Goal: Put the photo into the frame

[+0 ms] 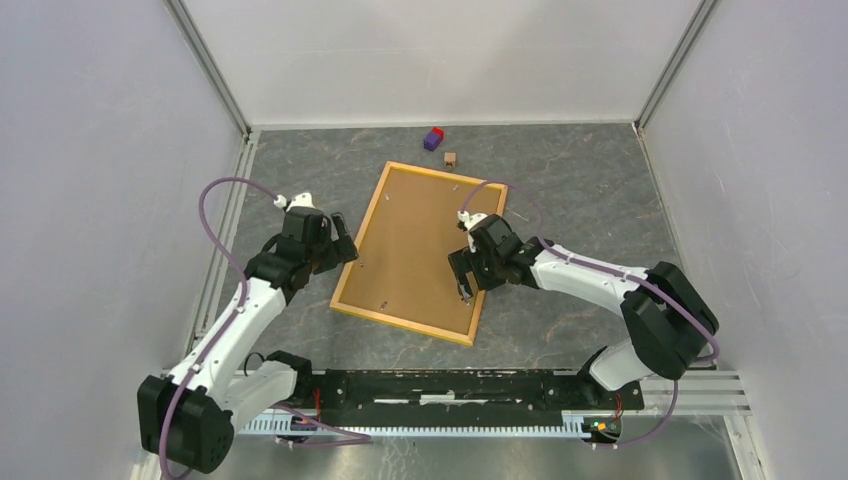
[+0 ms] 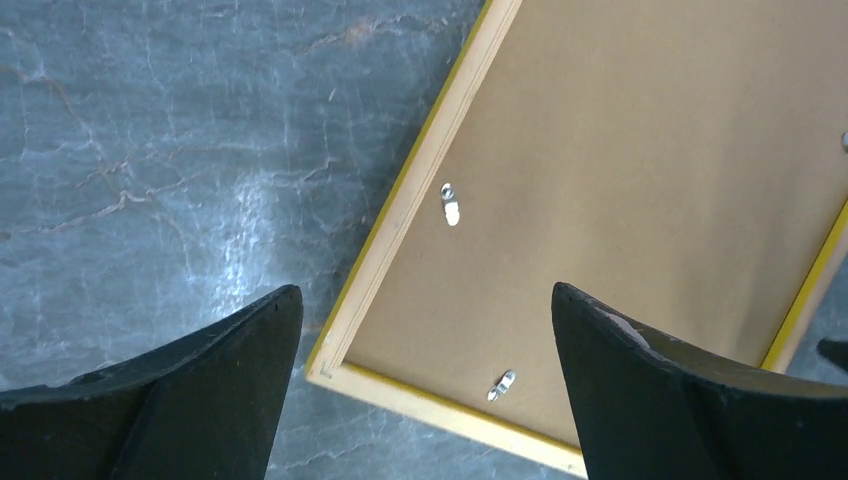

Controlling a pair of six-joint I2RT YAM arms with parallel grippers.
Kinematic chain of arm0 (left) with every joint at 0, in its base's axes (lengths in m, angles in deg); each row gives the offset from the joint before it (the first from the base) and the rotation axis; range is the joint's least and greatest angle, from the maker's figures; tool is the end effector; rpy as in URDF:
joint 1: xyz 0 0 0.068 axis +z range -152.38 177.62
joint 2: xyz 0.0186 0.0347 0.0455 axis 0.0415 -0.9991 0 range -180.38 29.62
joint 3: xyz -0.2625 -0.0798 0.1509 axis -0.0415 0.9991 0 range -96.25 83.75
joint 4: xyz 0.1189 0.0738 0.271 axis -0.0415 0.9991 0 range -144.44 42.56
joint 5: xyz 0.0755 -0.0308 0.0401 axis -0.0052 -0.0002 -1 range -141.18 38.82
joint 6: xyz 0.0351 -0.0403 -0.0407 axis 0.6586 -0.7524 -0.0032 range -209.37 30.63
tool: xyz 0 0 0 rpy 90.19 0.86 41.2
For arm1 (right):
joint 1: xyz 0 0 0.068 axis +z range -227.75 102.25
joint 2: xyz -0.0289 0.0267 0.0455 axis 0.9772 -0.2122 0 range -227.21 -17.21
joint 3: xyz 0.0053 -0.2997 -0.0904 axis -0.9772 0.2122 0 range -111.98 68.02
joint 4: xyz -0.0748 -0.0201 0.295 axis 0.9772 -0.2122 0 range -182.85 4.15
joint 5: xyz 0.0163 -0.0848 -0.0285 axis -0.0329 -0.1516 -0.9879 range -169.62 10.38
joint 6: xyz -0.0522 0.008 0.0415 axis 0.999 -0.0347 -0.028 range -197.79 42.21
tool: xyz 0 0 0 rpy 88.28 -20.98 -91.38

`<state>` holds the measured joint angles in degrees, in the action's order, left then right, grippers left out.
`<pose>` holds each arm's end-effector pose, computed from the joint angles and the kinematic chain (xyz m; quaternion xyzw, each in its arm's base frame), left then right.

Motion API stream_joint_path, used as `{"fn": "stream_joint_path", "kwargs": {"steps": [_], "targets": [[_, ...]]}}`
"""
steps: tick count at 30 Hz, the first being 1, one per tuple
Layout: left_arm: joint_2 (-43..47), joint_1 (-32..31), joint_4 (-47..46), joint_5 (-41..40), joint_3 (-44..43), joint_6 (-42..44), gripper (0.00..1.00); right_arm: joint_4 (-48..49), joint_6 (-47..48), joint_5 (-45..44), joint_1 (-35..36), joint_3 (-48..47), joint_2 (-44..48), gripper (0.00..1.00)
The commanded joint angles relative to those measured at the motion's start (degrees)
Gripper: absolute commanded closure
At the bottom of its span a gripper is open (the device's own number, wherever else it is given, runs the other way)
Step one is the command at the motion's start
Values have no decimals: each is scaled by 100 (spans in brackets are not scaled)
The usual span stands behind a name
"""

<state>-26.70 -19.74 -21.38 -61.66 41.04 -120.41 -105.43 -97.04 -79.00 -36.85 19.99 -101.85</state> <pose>0.2266 -0.0607 0.2654 -0.1436 0.9148 -0.0734 0.3702 0.2503 0.2177 0.1861 -0.1812 0.9395 0.1502 0.2491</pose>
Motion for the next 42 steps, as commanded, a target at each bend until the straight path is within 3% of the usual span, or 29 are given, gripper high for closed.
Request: {"fn": "stream_joint_path", "kwargs": {"steps": [1,8,19,26,36,40,42], "targets": [[-297,31,-584,-150,64,-474,0,-613,-10,-836,287,-369,-150,5],[-1240,37,-287,86,-43,-1025,0,-828,-213,-1161,500,-422,-129,3],[-1358,40,-535,286,238,-1236,0,-503,-615,-1192,668,-218,-222,2],[-1781,143,-664,886,267,-1384,0,-396,-688,-1166,735,-148,-400,3],[-1820,225,-716,1011,325,-1391,1,-328,-821,-1377,777,-197,-693,14],[-1813,229,-705,1004,339,-1396,1,-428,-972,-1452,800,-160,-748,25],[-1813,235,-711,1017,338,-1405,1,-408,-1080,-1391,805,-92,-739,34]]}}
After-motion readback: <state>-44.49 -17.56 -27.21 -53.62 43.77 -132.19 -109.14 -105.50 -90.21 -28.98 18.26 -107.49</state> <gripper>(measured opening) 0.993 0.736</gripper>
